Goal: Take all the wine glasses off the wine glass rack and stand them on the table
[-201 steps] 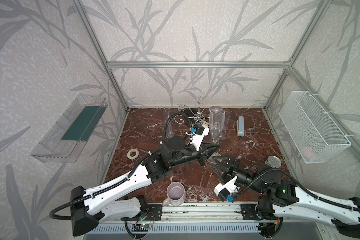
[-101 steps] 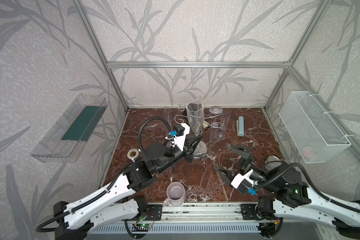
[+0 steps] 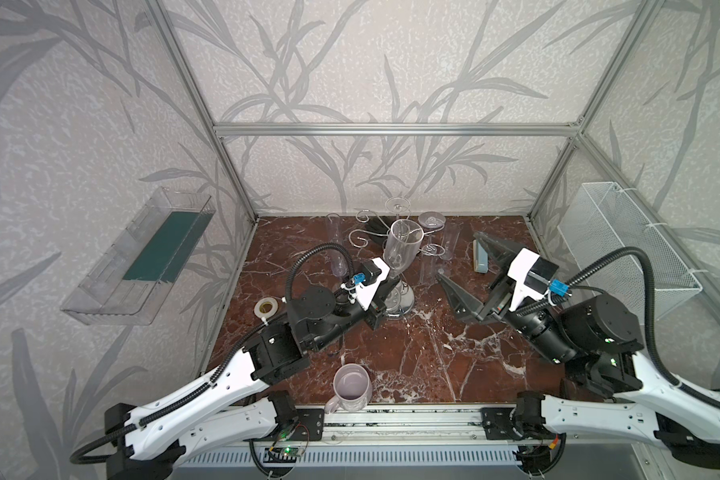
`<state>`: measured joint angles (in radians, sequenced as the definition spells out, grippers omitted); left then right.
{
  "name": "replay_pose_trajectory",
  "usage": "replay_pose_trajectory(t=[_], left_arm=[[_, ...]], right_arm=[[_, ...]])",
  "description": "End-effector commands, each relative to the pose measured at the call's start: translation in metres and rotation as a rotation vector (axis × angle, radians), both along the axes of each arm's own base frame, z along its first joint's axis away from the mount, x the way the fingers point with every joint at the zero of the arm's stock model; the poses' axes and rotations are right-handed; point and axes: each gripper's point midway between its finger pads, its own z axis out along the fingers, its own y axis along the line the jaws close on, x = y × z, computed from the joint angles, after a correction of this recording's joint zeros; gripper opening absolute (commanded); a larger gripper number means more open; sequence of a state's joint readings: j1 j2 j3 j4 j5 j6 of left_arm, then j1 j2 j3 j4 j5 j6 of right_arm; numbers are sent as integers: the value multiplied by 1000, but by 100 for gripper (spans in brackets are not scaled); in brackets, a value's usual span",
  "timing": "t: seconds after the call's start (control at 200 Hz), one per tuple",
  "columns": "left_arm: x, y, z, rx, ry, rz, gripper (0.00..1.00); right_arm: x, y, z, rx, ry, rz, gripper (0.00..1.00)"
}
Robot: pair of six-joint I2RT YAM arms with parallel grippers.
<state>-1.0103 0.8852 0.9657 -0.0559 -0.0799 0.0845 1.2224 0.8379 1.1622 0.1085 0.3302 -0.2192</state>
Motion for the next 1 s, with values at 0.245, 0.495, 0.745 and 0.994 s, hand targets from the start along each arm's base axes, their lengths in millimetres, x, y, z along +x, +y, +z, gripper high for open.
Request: replay_pose_trajectory(t=[0.245,0.495,0.745,0.994], left_arm=[[-9,0,17,40,-88,-6,0],[-12,-5,13,70,-104,-5,0],[-11,-10,9,91,-103,-9,0],[-12,-11,4,106,-97,-8,0]], right_arm=[[15,17,1,124,217,148,99],[19,35,-4,158,301,265,95],[22,54,-15,117,338,297,90],[24,56,-16,106,331,289,78]])
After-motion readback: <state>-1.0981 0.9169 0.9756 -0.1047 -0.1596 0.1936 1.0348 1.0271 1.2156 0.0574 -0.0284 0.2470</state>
